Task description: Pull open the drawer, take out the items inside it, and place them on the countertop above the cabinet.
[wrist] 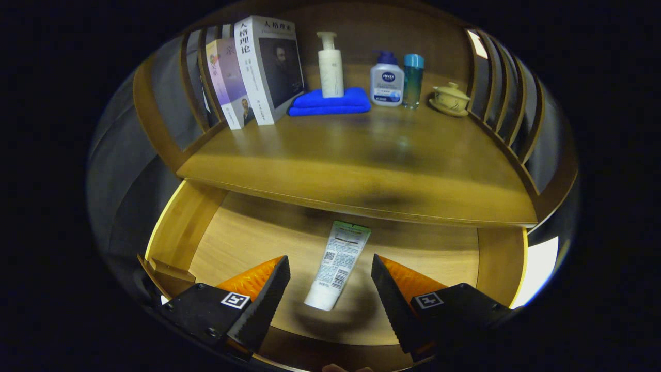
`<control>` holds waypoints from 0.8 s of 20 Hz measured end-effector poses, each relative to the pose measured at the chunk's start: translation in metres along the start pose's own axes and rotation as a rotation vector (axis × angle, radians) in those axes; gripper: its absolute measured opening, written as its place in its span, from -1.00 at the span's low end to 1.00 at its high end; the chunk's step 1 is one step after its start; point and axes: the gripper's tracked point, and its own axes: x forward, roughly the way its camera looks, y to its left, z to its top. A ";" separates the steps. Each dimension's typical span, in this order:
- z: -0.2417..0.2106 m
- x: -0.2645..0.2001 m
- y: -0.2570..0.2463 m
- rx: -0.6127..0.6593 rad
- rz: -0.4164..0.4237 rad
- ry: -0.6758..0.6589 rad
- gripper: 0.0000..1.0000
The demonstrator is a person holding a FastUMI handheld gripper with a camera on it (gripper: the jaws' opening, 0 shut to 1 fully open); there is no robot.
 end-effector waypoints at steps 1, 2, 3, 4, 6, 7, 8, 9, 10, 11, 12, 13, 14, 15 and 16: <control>-0.001 0.003 0.001 0.003 0.002 0.027 0.99; -0.003 0.007 0.002 0.008 0.006 0.049 0.99; -0.004 0.011 0.003 0.010 0.005 0.070 0.98; -0.006 0.015 0.002 0.002 -0.002 0.093 0.96; -0.010 0.024 0.002 -0.012 -0.019 0.138 0.96; -0.014 0.028 0.003 -0.019 -0.019 0.169 0.96; -0.019 0.032 0.005 -0.022 -0.015 0.202 0.97; -0.022 0.034 0.006 -0.021 -0.009 0.234 0.97; -0.026 0.037 0.010 -0.017 0.001 0.257 0.96; -0.028 0.038 0.011 -0.013 0.004 0.275 0.97; -0.030 0.041 0.011 -0.014 0.001 0.289 0.96; -0.030 0.041 0.010 -0.025 -0.007 0.303 0.96; -0.030 0.043 0.008 -0.040 -0.018 0.309 0.96; -0.028 0.043 0.008 -0.048 -0.025 0.312 0.96; -0.029 0.046 0.009 -0.049 -0.025 0.315 0.93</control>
